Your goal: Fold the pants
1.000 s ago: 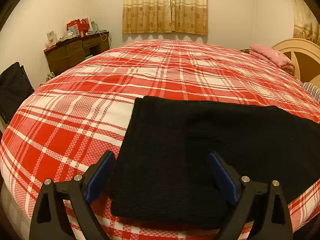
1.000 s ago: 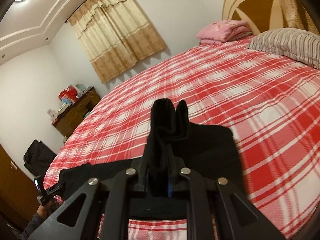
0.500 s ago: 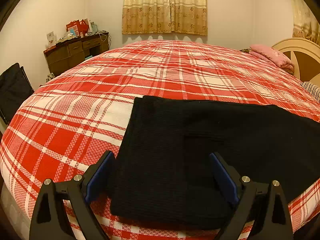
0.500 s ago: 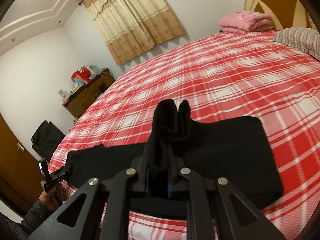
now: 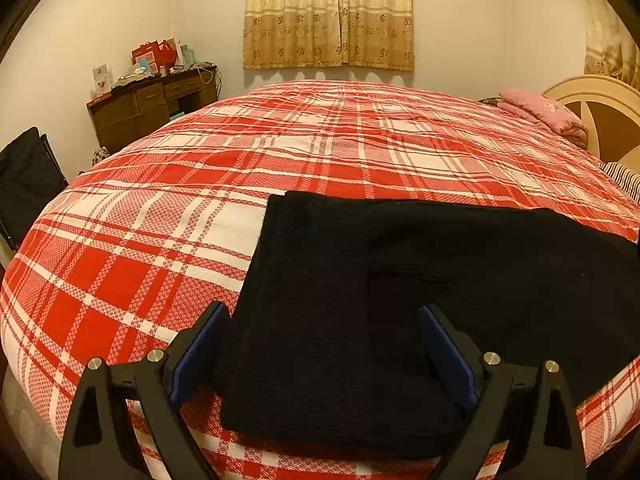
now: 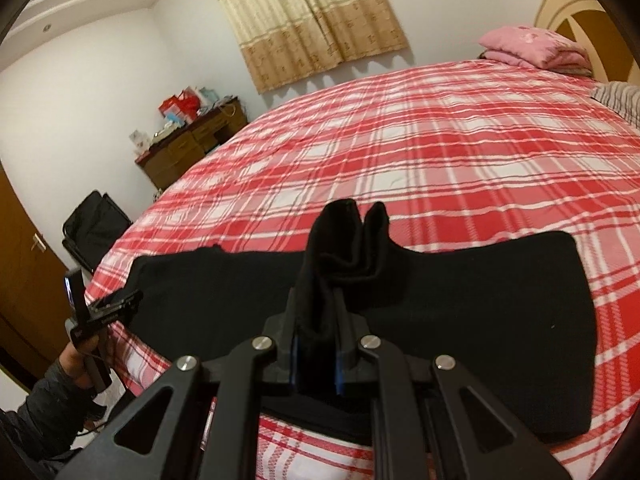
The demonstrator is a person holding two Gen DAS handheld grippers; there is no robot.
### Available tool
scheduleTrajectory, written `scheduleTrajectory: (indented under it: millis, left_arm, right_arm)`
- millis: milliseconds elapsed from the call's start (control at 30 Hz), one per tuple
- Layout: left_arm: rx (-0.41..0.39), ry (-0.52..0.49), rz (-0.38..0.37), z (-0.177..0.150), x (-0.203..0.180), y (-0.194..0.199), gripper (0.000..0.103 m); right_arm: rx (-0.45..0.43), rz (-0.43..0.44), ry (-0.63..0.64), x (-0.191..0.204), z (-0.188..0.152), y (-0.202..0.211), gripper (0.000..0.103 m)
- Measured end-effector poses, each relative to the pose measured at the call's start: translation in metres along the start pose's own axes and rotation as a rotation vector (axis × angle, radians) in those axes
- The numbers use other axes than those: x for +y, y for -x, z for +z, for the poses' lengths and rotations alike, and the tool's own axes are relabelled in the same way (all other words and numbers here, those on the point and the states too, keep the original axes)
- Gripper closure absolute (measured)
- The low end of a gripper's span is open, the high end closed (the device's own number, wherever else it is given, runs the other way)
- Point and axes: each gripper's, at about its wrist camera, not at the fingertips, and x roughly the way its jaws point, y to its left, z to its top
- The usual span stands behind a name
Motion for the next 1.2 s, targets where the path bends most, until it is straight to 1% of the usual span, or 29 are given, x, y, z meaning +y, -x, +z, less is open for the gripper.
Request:
scheduleTrajectory:
  millis: [267, 433, 600, 833, 967, 1100, 1200]
  left_arm:
    - [0.000, 0.000, 0.000, 0.000, 0.000, 0.000, 0.007]
    - [-0.001, 0.001, 0.001, 0.000, 0.000, 0.000, 0.007]
    - [-0.001, 0.000, 0.000, 0.000, 0.000, 0.000, 0.007]
    - [-0.002, -0.002, 0.002, 0.000, 0.000, -0.001, 0.007]
    - [-0.004, -0.002, 0.002, -0.001, 0.000, -0.001, 0.007]
    - [-0.006, -0.003, 0.006, 0.001, 0.000, -0.001, 0.007]
    - [-0.007, -0.004, 0.006, 0.001, 0.000, -0.002, 0.006]
  right_arm:
    - [0.053, -0.019, 0.052, 0.014, -0.009, -0.029, 0.088]
    - [0.109, -0.052, 0.084, 0.017, -0.020, -0.045, 0.088]
    - [0.110, -0.064, 0.119, 0.025, -0.022, -0.049, 0.088]
    - [0.107, -0.042, 0.139, 0.037, -0.019, -0.059, 0.088]
    - [0.149, -0.043, 0.173, 0.041, -0.026, -0.070, 0.087]
    - [0.141, -0.043, 0.181, 0.045, -0.025, -0.070, 0.087]
    - [0.132, -0.022, 0.182, 0.049, -0.023, -0.070, 0.087]
